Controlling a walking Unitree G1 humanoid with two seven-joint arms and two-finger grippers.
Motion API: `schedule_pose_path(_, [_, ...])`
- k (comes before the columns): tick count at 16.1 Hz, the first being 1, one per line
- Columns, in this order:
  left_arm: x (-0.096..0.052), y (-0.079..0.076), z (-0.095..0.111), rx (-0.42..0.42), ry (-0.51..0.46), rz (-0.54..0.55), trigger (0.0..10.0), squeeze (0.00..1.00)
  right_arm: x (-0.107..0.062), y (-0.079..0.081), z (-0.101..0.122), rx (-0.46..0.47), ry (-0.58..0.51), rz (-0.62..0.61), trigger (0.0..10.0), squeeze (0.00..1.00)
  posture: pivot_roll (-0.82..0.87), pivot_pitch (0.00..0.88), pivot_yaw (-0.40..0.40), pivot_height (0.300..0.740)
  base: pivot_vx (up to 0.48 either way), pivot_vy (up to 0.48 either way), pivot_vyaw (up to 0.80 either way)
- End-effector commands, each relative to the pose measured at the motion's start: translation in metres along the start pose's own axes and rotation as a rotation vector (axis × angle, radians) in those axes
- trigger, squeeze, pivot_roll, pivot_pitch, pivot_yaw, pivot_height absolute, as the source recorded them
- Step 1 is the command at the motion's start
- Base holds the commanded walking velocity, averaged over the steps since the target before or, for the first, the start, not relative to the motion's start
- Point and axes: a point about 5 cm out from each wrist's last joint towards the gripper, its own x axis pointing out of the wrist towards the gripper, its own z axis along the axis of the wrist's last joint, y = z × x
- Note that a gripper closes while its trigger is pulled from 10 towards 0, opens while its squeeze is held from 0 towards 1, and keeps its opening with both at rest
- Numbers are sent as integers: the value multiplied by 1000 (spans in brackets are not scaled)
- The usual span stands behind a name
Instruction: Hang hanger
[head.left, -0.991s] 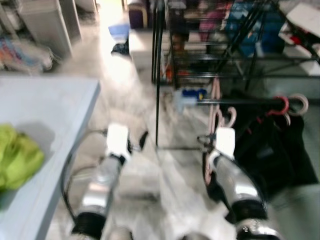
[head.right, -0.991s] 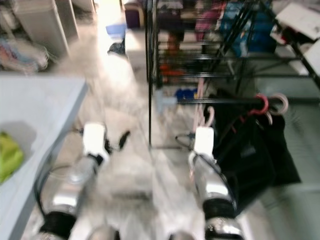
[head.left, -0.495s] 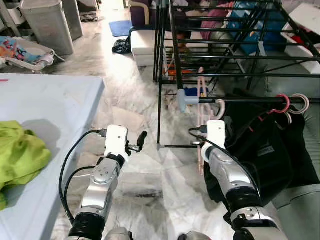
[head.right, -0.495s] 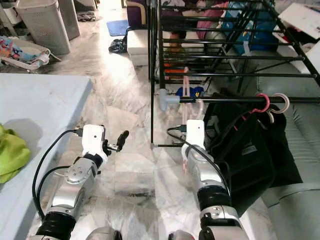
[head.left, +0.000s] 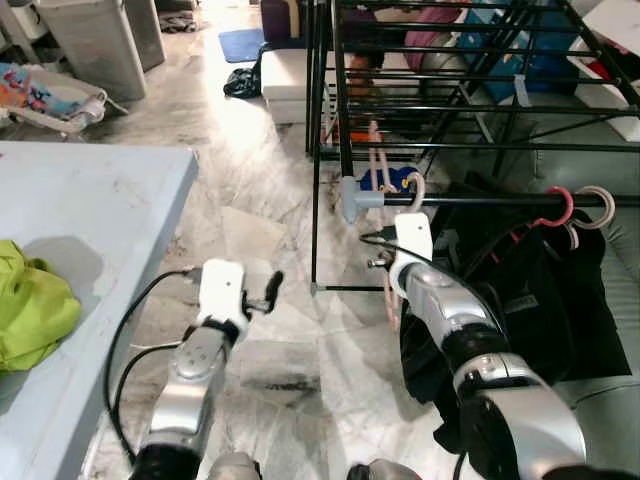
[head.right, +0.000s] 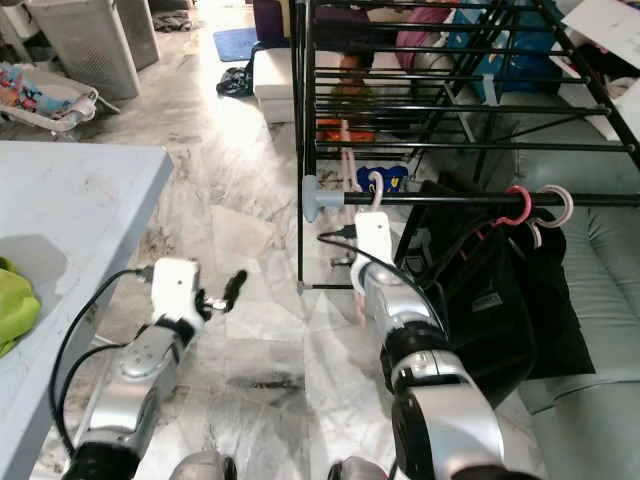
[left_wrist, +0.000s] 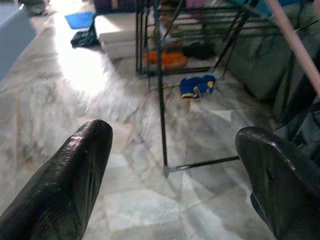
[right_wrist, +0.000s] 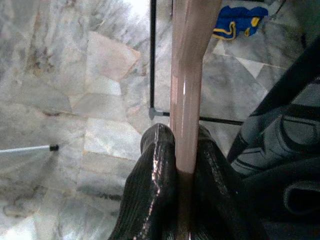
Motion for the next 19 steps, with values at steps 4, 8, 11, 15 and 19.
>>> schedule_pose_path(4, [2, -1, 11, 15, -16, 0, 10000, 0, 3, 6, -24, -2, 102, 40, 10000, 0, 110, 2, -39, 740, 0, 0, 0])
schedule_pose_path(8, [3, -3, 8, 17, -3, -3, 10000, 0, 3, -1, -33, 34, 112, 34, 10000, 1000, 101, 0, -38, 740, 0, 0, 0])
schedule_pose_path(11, [5, -4, 10, 17, -8, 2, 10000, 0, 2, -14, -28, 9, 37, -10, 10000, 1000, 96, 0, -40, 740, 0, 0, 0])
schedule_pose_path(15, [6, -4, 7, -8, 3, -1, 10000, 0, -7, -17, -26, -65, -112, -34, 10000, 1000, 74, 0, -27, 740, 0, 0, 0])
schedule_pose_path(19, [10, -8, 6, 1, 1, -5, 10000, 0, -12, -16, -45, -55, -104, -22, 10000, 1000, 53, 0, -16, 740, 0, 0, 0])
